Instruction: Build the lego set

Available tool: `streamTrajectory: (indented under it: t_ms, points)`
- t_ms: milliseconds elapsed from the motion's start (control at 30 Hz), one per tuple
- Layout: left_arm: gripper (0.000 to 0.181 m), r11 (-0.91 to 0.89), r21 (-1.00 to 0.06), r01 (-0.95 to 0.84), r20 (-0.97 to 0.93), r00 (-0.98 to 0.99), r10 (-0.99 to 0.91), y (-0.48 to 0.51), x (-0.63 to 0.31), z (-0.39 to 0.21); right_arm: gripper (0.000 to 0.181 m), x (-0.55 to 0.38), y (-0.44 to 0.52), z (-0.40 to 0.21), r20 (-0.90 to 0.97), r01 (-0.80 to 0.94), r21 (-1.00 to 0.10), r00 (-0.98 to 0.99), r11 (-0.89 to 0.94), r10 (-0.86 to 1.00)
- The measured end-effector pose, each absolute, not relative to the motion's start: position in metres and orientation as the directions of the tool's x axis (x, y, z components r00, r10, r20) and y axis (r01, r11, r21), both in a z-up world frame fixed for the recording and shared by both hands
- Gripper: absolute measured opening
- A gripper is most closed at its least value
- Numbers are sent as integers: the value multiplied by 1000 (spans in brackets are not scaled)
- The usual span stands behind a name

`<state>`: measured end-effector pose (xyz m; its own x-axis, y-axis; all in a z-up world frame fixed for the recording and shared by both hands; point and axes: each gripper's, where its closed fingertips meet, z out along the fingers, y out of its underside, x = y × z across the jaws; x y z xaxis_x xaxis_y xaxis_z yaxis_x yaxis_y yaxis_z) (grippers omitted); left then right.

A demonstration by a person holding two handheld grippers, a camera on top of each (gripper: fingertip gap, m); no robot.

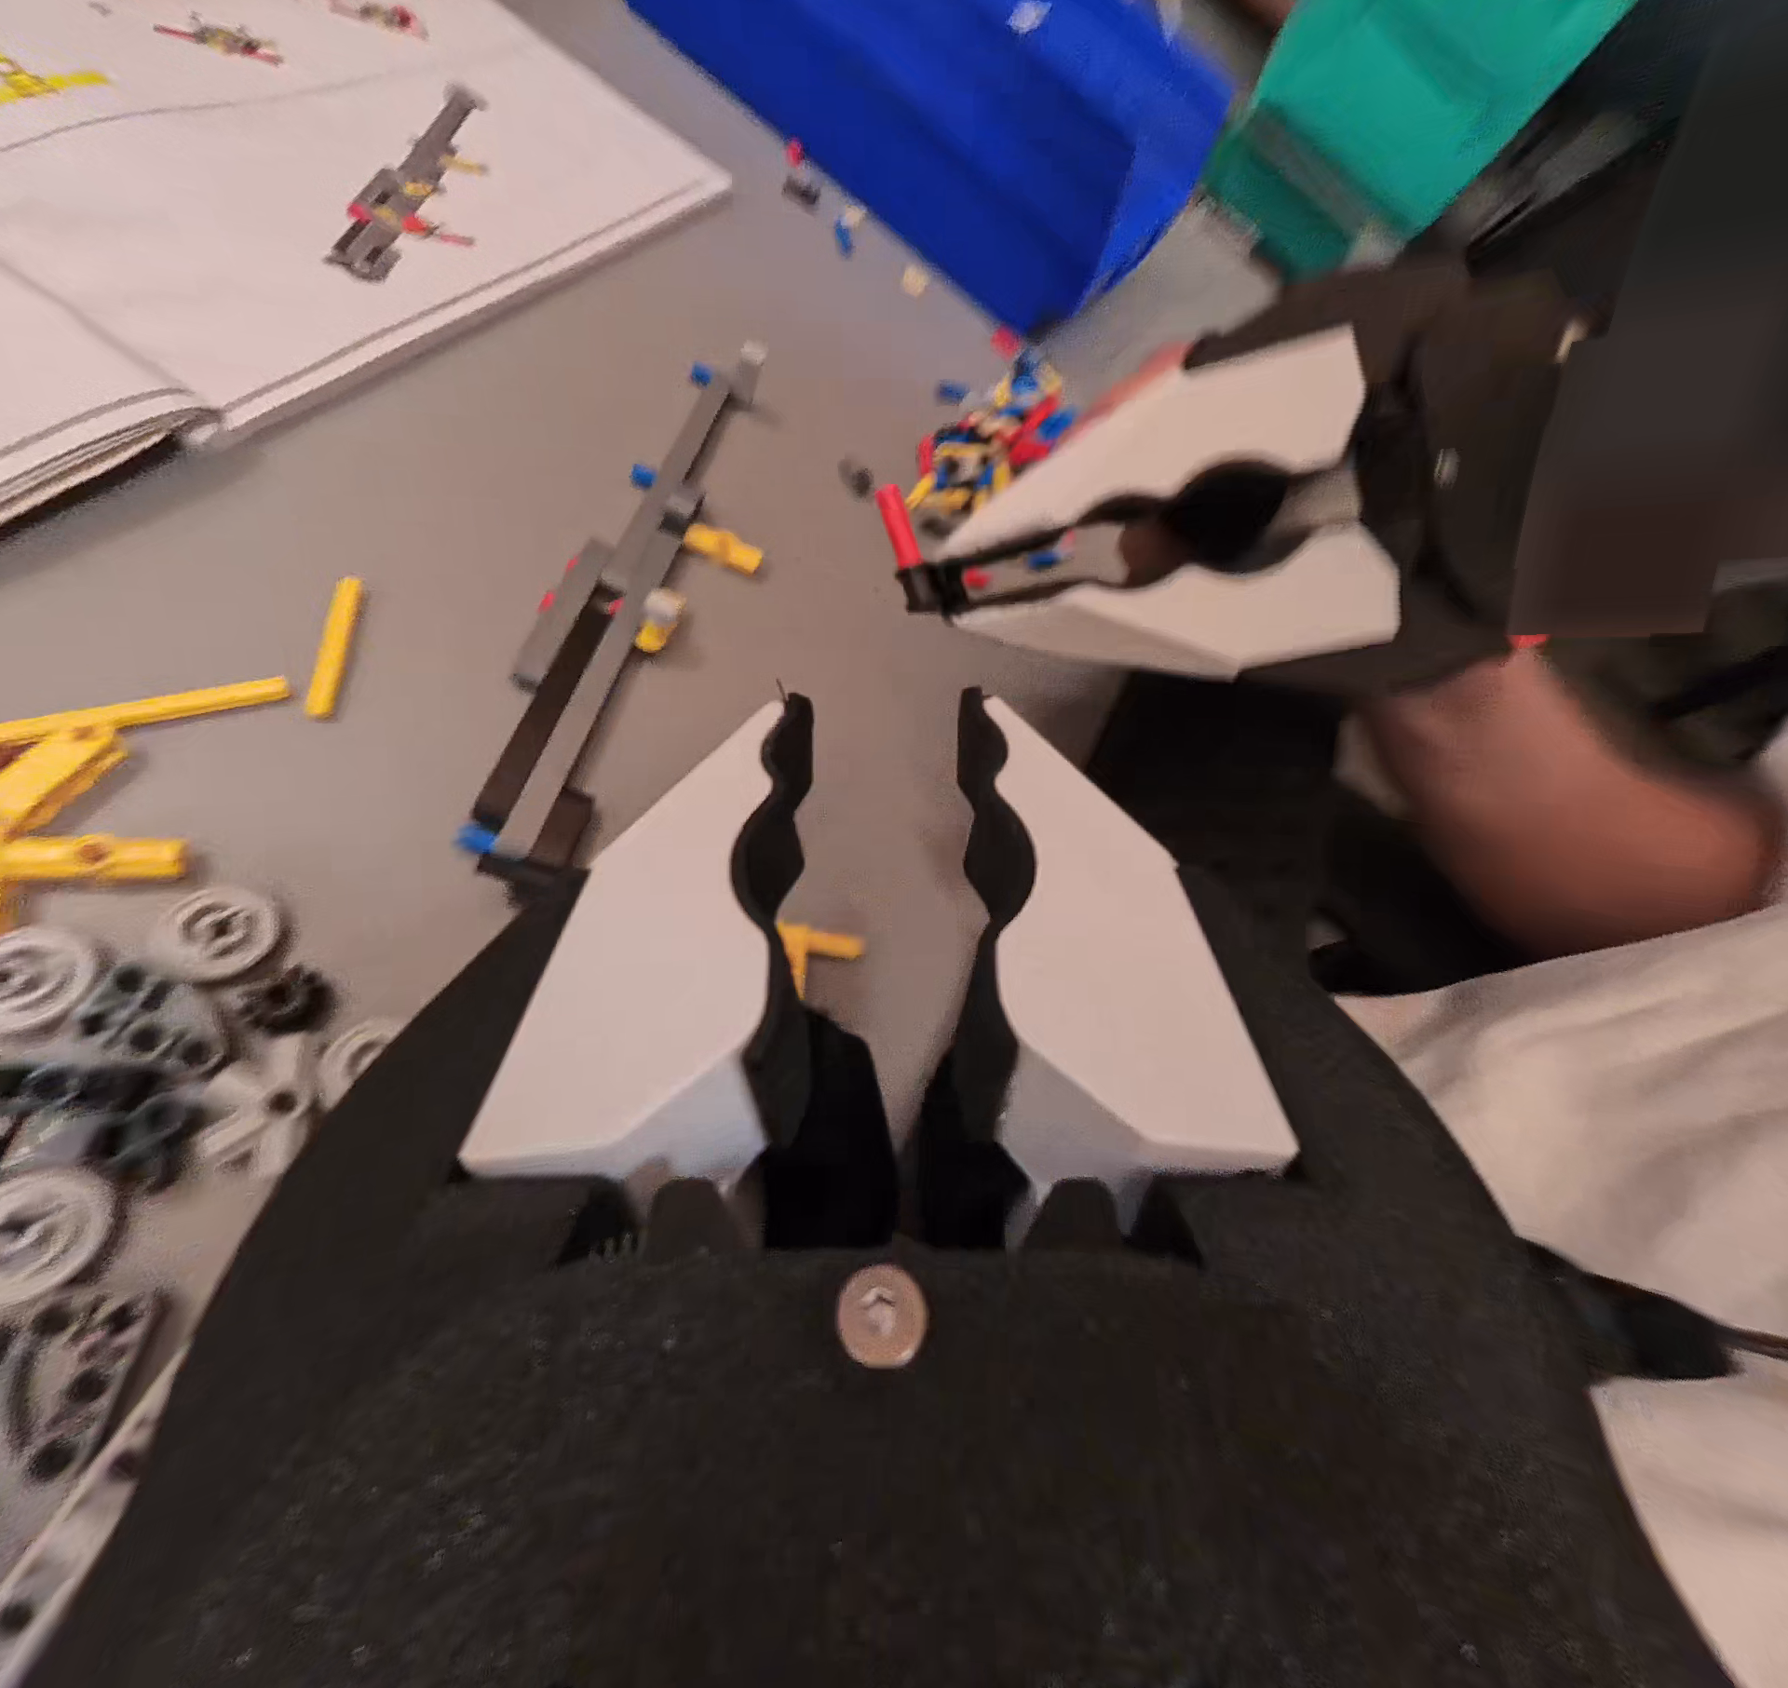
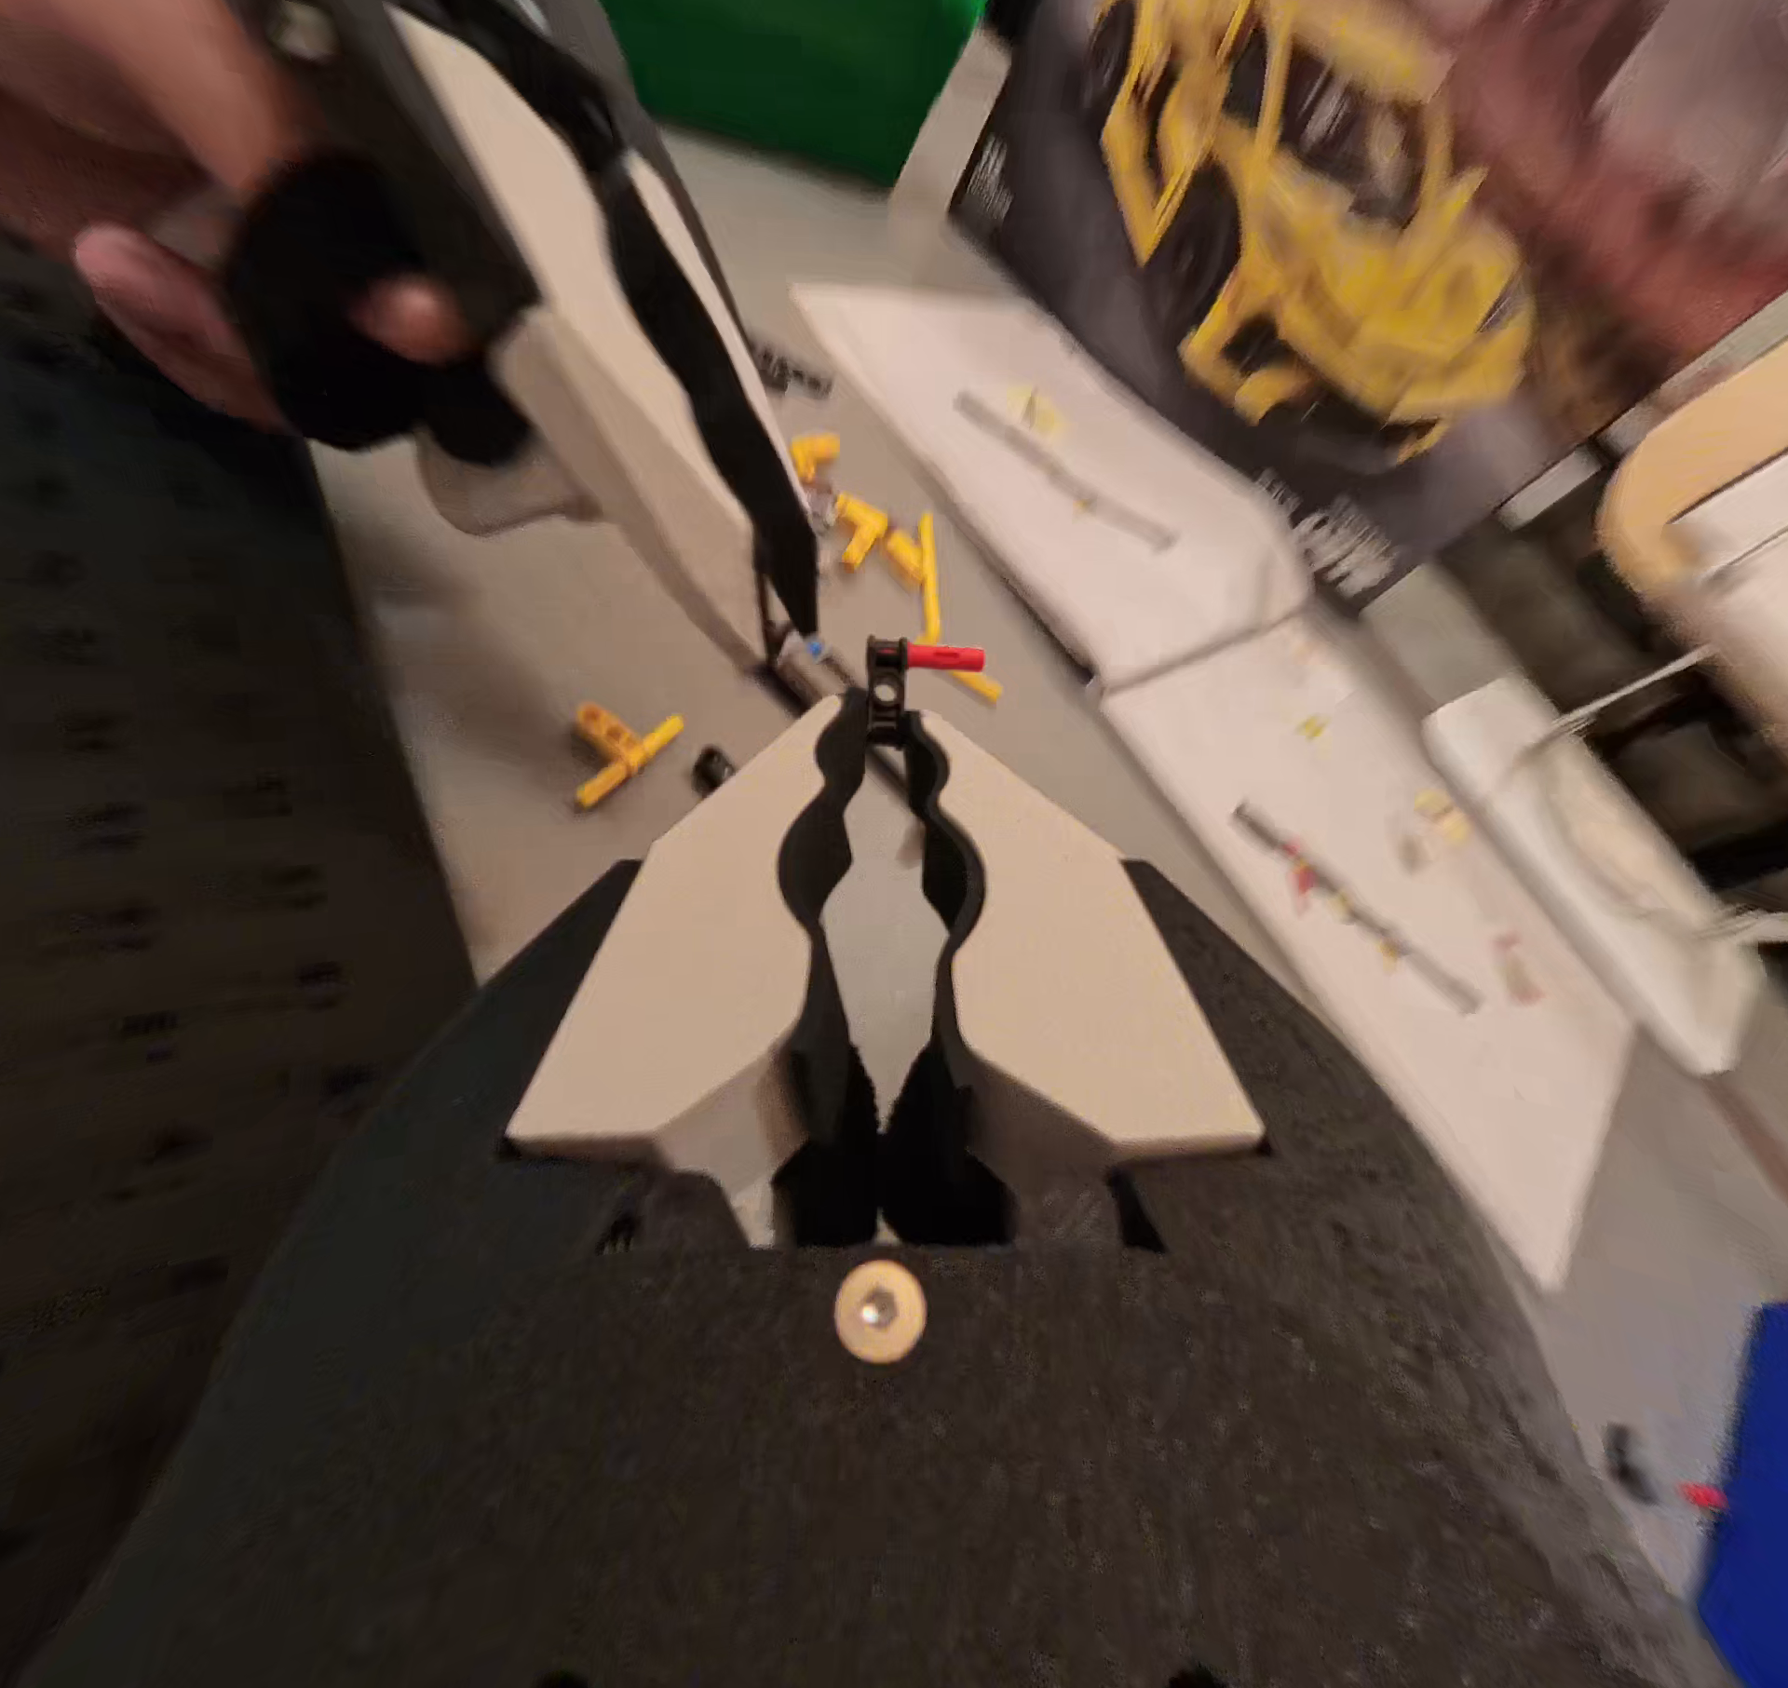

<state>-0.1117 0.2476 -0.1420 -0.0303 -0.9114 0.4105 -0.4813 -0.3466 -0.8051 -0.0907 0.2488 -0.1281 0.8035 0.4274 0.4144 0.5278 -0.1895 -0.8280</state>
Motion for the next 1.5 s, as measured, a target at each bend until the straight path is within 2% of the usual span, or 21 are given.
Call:
streamTrajectory:
  t_ms: [100,233,300,400,467,533,600,800,1033,1267,1500]
  points:
    - [21,-431,-799,-419,525,-137,-840,239,-109,-118,7,-103,241,-112,557,631,-769,741,-105,376]
    - [7,-413,-818,-399,515,-189,-836,234,-112,-109,7,-112,238,-112,643,710,-698,679,-93,355]
    - [7,-379,-826,-418,485,-185,-855,234,-114,-112,7,-113,238,-116,652,722,-683,671,-111,353]
    - [5,-259,-843,-472,403,-233,-885,231,-120,-119,8,-122,234,-125,505,612,-774,750,-162,427]
    - [5,-139,-854,-502,337,-330,-882,227,-127,-123,24,-134,224,-131,272,458,-857,789,-234,551]
    - [5,-16,-849,-528,292,-443,-847,222,-134,-128,28,-144,214,-133,49,336,-882,762,-330,646]
    - [4,74,-860,-504,256,-554,-792,215,-139,-124,27,-145,212,-132,-35,294,-880,743,-372,669]
    - [4,235,-851,-469,167,-667,-726,205,-142,-121,9,-148,211,-126,-49,290,-889,711,-356,702]
    - [4,302,-840,-452,127,-704,-699,200,-143,-127,8,-149,205,-130,-55,310,-881,684,-358,727]
    - [4,331,-851,-407,104,-749,-655,195,-150,-128,8,-157,199,-130,-125,251,-900,636,-358,761]
    - [4,375,-830,-413,91,-763,-640,196,-154,-133,11,-161,199,-136,-116,286,-886,626,-365,771]
